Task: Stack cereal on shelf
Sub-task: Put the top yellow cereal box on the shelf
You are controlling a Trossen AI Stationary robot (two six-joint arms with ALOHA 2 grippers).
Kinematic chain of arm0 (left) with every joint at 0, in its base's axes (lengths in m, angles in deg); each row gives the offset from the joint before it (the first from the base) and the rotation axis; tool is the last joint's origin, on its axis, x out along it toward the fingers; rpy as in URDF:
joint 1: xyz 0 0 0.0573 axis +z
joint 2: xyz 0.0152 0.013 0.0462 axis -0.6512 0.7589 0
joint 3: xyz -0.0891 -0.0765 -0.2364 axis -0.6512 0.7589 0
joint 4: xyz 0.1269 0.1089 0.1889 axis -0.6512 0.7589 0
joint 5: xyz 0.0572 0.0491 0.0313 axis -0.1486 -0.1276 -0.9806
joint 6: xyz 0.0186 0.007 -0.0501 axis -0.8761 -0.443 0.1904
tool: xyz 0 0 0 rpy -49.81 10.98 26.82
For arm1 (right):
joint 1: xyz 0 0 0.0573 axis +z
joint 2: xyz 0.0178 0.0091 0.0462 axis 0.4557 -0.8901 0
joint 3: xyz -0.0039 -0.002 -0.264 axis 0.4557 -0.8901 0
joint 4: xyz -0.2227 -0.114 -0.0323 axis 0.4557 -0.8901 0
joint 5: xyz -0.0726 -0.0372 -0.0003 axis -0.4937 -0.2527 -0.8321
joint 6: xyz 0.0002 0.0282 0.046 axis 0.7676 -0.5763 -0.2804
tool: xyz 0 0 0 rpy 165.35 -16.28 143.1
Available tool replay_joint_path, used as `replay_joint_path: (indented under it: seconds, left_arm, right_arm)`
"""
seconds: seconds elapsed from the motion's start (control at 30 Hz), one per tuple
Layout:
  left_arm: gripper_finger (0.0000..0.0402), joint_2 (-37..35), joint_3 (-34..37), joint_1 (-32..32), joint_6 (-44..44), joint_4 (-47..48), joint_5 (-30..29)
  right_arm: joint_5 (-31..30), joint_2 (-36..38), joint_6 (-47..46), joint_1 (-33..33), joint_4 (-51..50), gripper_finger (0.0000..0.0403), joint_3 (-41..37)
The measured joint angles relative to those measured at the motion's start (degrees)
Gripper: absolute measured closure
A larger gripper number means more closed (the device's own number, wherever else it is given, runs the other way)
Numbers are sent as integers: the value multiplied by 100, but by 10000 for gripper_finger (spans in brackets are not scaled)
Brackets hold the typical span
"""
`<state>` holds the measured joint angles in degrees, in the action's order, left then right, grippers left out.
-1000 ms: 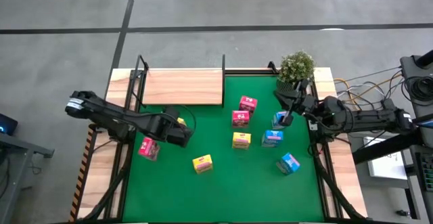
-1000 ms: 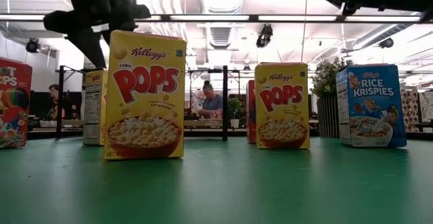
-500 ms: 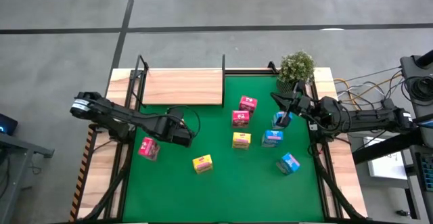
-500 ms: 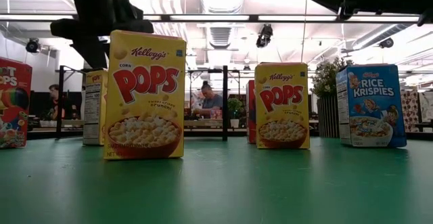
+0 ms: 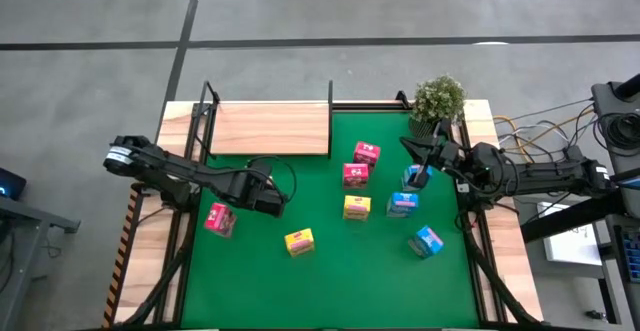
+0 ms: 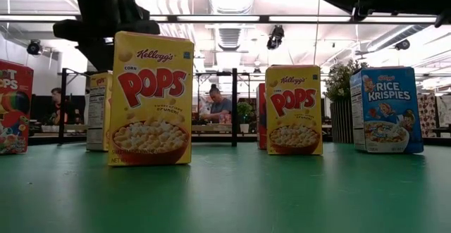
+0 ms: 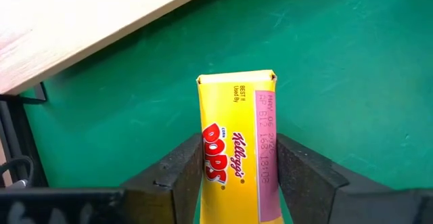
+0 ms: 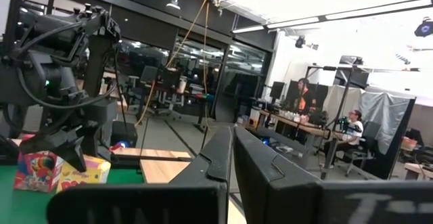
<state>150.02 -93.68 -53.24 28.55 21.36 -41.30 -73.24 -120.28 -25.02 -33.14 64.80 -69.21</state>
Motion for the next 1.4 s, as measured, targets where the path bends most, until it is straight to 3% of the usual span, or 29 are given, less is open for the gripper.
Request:
replay_joint_path:
  seconds: [0.13, 0.3, 0.53, 0.73, 0.93, 1.2, 1.4]
  left_arm:
    - [244, 0, -167, 26, -446, 7, 0]
    - [244, 8, -999, 84, -1813, 9, -41]
    - [245, 70, -2590, 238, -4744, 18, -397]
    - [245, 90, -3390, 725, -7779, 276, -81]
    - [245, 85, -3489, 1989, -9462, 522, 51]
    - [245, 246, -3480, 4231, -10558, 216, 2342]
    - [245, 501, -3473, 5275, -11162, 6, 2851]
  right_arm:
    - [-2, 0, -1, -1, -133, 394, -2]
    - [-2, 0, -151, -1, -138, 394, -2]
    - [0, 0, -335, 1, -181, 394, -2]
    - [0, 0, -348, -1, -216, 394, -2]
    - [0, 0, -348, 1, -433, 394, -2]
    - [0, -54, -194, 0, -470, 394, -2]
    - [0, -55, 149, 1, -459, 394, -2]
